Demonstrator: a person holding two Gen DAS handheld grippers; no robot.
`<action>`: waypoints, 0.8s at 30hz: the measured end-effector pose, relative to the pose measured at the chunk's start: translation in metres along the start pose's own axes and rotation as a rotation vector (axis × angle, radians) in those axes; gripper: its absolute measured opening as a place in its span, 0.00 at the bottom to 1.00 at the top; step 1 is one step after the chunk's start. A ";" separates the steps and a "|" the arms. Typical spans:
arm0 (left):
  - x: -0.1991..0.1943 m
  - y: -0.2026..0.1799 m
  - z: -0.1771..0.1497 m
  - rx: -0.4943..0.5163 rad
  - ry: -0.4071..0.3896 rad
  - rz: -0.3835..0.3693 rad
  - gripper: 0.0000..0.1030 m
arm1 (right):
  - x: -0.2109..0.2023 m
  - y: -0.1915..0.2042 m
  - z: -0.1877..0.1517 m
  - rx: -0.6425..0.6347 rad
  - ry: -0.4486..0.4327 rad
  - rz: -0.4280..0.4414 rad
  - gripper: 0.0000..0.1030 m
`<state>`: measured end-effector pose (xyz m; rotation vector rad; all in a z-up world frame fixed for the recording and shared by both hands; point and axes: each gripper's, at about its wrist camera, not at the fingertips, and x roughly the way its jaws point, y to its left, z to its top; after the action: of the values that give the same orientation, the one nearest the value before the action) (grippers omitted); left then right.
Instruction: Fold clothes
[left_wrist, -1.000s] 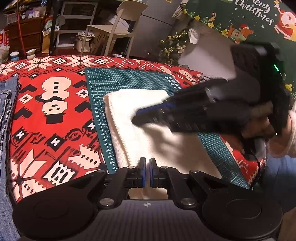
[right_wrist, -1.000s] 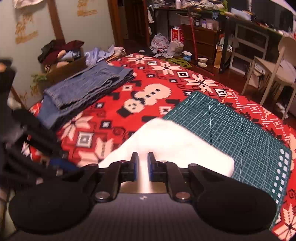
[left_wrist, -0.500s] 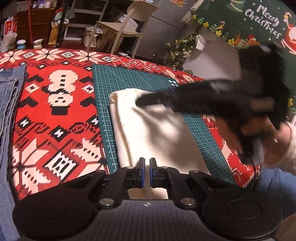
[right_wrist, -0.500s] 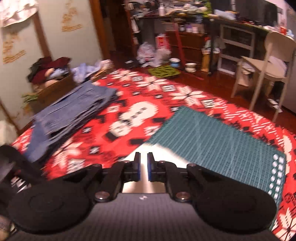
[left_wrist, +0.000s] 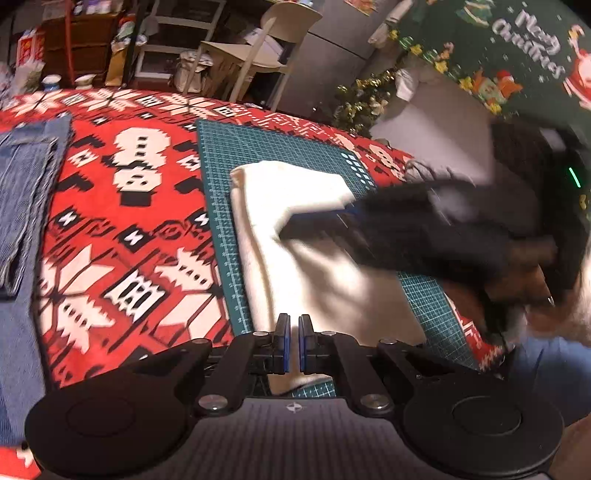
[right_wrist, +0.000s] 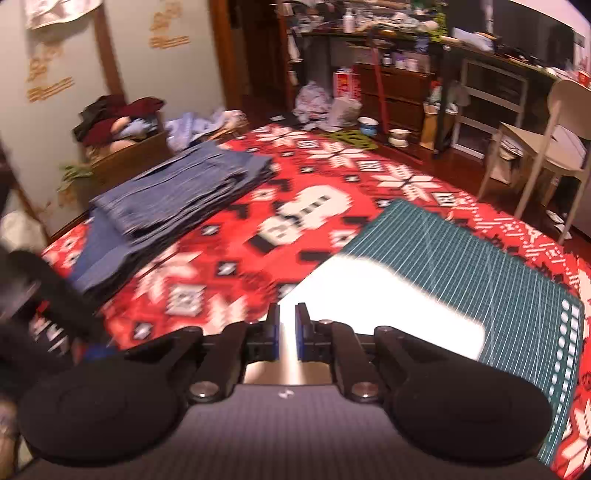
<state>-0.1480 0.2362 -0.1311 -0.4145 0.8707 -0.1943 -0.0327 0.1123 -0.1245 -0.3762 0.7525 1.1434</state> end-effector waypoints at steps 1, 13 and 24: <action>-0.001 0.004 0.000 -0.023 -0.001 -0.005 0.08 | -0.004 0.004 -0.006 0.000 0.010 0.016 0.09; 0.017 0.029 0.012 -0.201 0.016 -0.078 0.18 | -0.032 0.014 -0.028 0.049 0.027 0.055 0.12; 0.008 0.033 0.005 -0.242 -0.015 -0.085 0.04 | 0.004 0.009 -0.009 0.001 0.002 -0.015 0.06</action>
<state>-0.1392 0.2650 -0.1479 -0.6792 0.8653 -0.1644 -0.0431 0.1131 -0.1327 -0.3811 0.7511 1.1290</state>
